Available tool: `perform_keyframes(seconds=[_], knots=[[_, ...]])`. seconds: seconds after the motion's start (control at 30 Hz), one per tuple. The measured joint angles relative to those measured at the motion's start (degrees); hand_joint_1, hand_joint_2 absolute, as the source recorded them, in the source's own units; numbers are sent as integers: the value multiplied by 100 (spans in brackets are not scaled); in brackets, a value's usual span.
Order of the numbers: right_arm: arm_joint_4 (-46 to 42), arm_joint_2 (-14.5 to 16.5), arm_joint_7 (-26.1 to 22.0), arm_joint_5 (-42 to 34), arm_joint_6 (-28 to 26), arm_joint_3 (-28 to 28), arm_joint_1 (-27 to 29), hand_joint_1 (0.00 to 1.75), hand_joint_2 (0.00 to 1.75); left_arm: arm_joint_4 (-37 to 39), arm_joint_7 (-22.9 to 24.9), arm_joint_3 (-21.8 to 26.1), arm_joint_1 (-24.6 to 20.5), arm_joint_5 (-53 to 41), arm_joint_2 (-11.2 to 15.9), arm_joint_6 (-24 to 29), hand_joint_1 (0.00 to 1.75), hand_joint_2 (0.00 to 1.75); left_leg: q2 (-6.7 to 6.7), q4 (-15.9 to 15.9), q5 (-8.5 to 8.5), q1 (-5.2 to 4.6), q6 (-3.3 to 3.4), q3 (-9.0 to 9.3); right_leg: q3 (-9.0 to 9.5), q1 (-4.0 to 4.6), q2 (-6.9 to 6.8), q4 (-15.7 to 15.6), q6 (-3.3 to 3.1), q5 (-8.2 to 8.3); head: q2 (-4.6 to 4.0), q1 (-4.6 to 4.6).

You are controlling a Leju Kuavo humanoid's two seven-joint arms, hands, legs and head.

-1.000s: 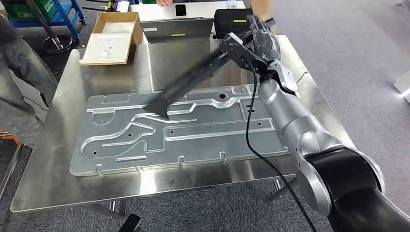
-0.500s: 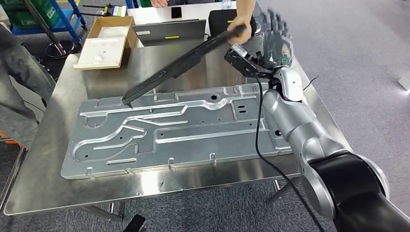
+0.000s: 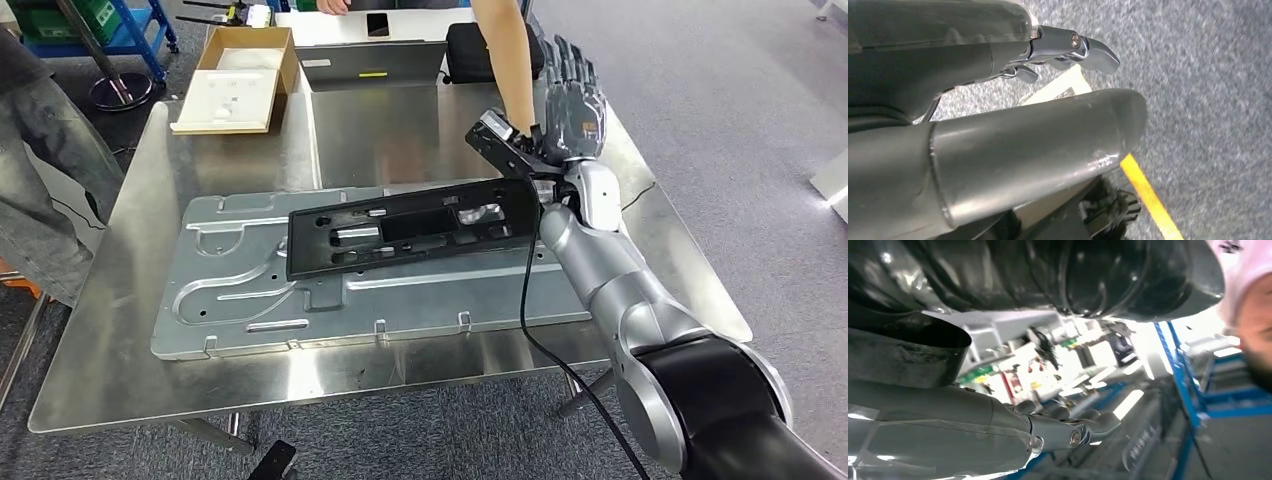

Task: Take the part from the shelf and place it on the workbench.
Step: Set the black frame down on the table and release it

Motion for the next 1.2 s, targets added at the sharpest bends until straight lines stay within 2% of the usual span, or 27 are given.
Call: perform_keyframes(seconds=[0.03, 0.1, 0.17, 0.27, 0.33, 0.37, 0.43, 0.47, 0.5, 0.53, 0.6, 0.63, 0.67, 0.77, 0.83, 0.87, 0.93, 0.97, 1.0, 1.03, 1.07, 1.13, 1.2], knots=[[-1, -2, -55, -124, 139, -7, 18, 0, 0, 0, -1, 0, 6, 9, -1, 0, 0, 0, -3, 4, 0, -2, -1, 1, 100, 2, 0, -184, -15, 137, 0, -1], [-2, 6, -146, -323, 391, -21, -16, 0, 0, 0, -6, 0, 12, 32, -2, -4, 0, 0, -5, 19, -6, -14, -15, -1, 513, 22, -1, -973, -75, 492, 0, -1], [-2, 22, -157, -331, 439, -25, -87, 0, 0, 0, -14, 0, 8, 45, -3, -12, 0, 0, -4, 31, -9, -34, -58, -17, 784, 57, -6, -1529, -130, 650, -1, -2], [-1, 35, -183, -286, 406, -25, -123, 0, 0, 0, -16, -1, 5, 40, -2, -17, 0, 0, -4, 22, -11, -35, -150, -28, 813, 67, -17, -1631, -192, 660, 0, -2], [0, 39, -209, -255, 384, -25, -127, 0, 0, 0, -14, -2, 9, 31, -2, -14, 0, 0, -4, 218, -160, -29, -208, -112, 836, 33, -30, -1687, -265, 695, 1, -3], [0, 44, -225, -223, 365, -25, -126, 0, 0, 0, -10, -2, 11, 25, -2, -11, 0, 0, -3, 480, -317, -22, -229, -225, 846, 17, -36, -1709, -294, 709, 0, -3], [1, 53, -257, -127, 300, -25, -99, 0, 0, 0, 2, -3, 15, 16, -2, -9, 0, 0, -3, 1215, -659, -15, -266, -552, 842, 21, -35, -1710, -320, 713, 0, -5], [2, 57, -283, -77, 260, -25, -72, 0, 0, 0, 11, -4, 16, 10, -2, -9, 0, 0, -2, 1492, -738, -12, -279, -686, 841, 23, -33, -1705, -321, 711, 0, -5], [1, 60, -315, -43, 224, -25, -41, 0, 0, 0, 20, -5, 18, 5, -2, -9, 0, 0, -2, 1585, -712, -10, -286, -738, 840, 25, -31, -1697, -318, 706, 0, -5], [-4, 64, -360, -21, 194, -25, -12, 0, 0, 0, 28, -7, 18, 0, -2, -9, 0, 0, -1, 1453, -581, -9, -287, -684, 840, 24, -29, -1683, -312, 698, 0, -5], [-62, 91, -492, -65, 173, -25, 45, 0, 0, 0, 35, -9, 14, -2, -2, -8, 0, 0, 1, 727, -206, -4, -268, -345, 837, 21, -24, -1644, -285, 668, 0, -4], [-109, 113, -568, -118, 171, -25, 70, 0, 0, 0, 38, -9, 9, 1, -1, -8, 0, 0, 0, 380, -90, -11, -250, -177, 826, 32, -18, -1617, -263, 652, -1, -4], [-167, 138, -645, -190, 171, -25, 99, 0, 0, 0, 40, -9, 4, 5, 0, -7, 0, 0, -3, 164, -39, -19, -225, -74, 814, 41, -14, -1603, -237, 645, -1, -4], [-429, 225, -812, -410, 176, -25, 281, 0, 0, 0, 43, -9, 5, 12, 2, -7, 0, 0, -21, 43, -24, -27, -137, -26, 801, 56, -13, -1601, -152, 646, 0, -3], [-650, 276, -880, -529, 178, -25, 447, 0, 0, 0, 45, -9, 16, 13, 2, -2, 0, 0, -20, -1, 7, -9, -70, -8, 743, 45, -18, -1445, -101, 525, -1, -2], [-736, 297, -907, -576, 177, -25, 510, 0, 0, 0, 53, -9, 18, 13, 2, 4, 0, 0, -15, -20, 21, 0, -40, -2, 644, 37, -18, -1219, -81, 383, -1, -2], [-868, 328, -955, -649, 173, -25, 642, 0, 0, 0, 89, -9, 25, 13, 3, 29, 0, 0, -11, -23, 25, -3, -7, -7, 329, 28, -18, -527, -52, 34, -1, -2], [-926, 334, -970, -684, 169, -25, 728, 0, 0, 0, 118, -9, 35, 15, 7, 40, 0, 0, -12, -18, 29, -4, 1, -9, 186, 25, -18, -223, -43, -73, -1, -1], [-980, 339, -982, -713, 161, -25, 816, 0, 0, 0, 157, -8, 48, 21, 10, 50, 0, 0, -15, -12, 33, -5, 6, -10, 116, 23, -18, -75, -41, -86, -1, -2], [-1028, 343, -994, -738, 149, -25, 893, 0, 0, 0, 204, -8, 59, 34, 15, 54, 0, 0, -19, -4, 37, -6, 7, -11, 147, 22, -19, -140, -48, 4, -1, -1], [-1078, 348, -1007, -760, 132, -25, 949, 0, 0, 0, 257, -7, 66, 47, 18, 53, 0, 0, -23, 6, 41, -9, 7, -13, 279, 24, -18, -403, -66, 172, -1, -1], [-1171, 354, -1033, -793, 78, -25, 994, 0, 0, 0, 351, -5, 67, 67, 20, 36, 0, 0, -27, 24, 39, -28, -12, -26, 654, 45, -19, -1158, -126, 502, -1, -1], [-1238, 359, -1044, -813, 23, -25, 1018, 0, 0, 0, 398, -4, 65, 74, 21, 9, 0, 0, -25, 33, 52, -46, -62, -49, 834, 77, -17, -1560, -174, 629, 0, -2]])
